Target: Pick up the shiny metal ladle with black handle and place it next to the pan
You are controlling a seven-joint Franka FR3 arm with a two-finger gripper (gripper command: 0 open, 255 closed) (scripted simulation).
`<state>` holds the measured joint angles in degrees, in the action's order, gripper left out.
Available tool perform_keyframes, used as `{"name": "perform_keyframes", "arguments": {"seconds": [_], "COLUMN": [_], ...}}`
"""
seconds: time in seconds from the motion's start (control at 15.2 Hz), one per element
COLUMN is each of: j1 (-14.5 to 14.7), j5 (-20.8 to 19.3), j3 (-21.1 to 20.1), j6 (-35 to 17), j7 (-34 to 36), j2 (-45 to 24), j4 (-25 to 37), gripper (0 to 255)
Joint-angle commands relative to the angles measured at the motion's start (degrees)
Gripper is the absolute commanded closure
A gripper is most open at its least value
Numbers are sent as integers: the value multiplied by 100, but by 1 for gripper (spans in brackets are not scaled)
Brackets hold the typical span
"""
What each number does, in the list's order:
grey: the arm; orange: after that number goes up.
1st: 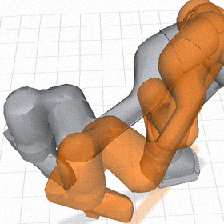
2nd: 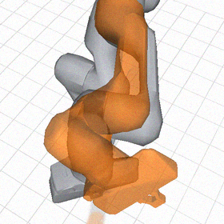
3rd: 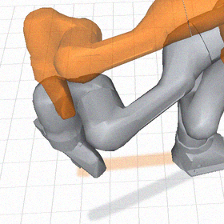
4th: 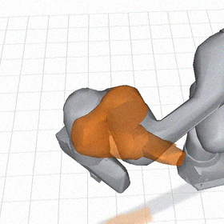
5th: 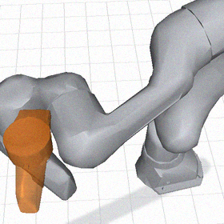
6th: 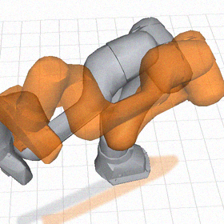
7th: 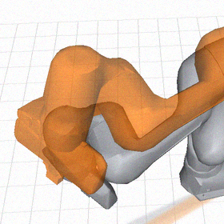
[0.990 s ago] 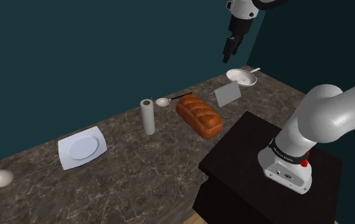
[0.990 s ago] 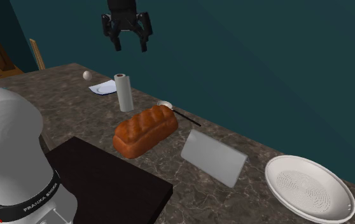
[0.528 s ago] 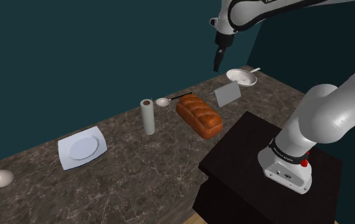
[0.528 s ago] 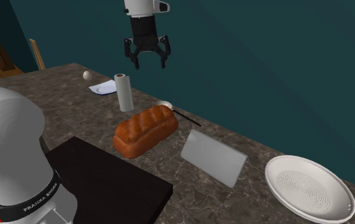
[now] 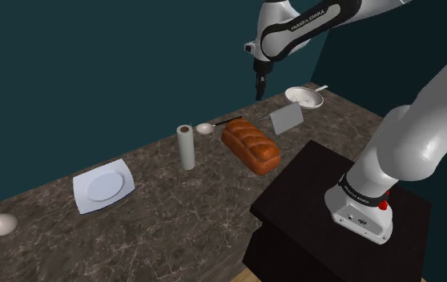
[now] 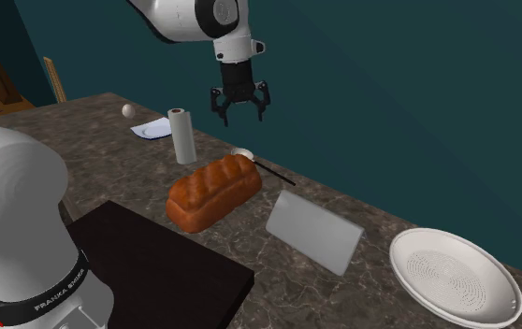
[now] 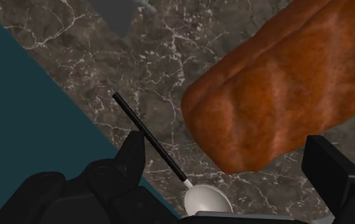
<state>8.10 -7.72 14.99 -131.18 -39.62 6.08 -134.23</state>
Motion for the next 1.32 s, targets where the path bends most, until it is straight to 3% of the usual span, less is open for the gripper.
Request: {"name": "perform_keyframes", "arguments": {"seconds": [0.0,0.66,1.25], "j1": [44,-104,-296], "j5": [83,479,311], "j3": [27,-286,-747], "j6": [-271,-1216,-1569], "j7": [-420,-2282,-3448], "j2": [-459,-2714,-4609], "j4": [189,1507,3105], "gripper": [0,0,0]}}
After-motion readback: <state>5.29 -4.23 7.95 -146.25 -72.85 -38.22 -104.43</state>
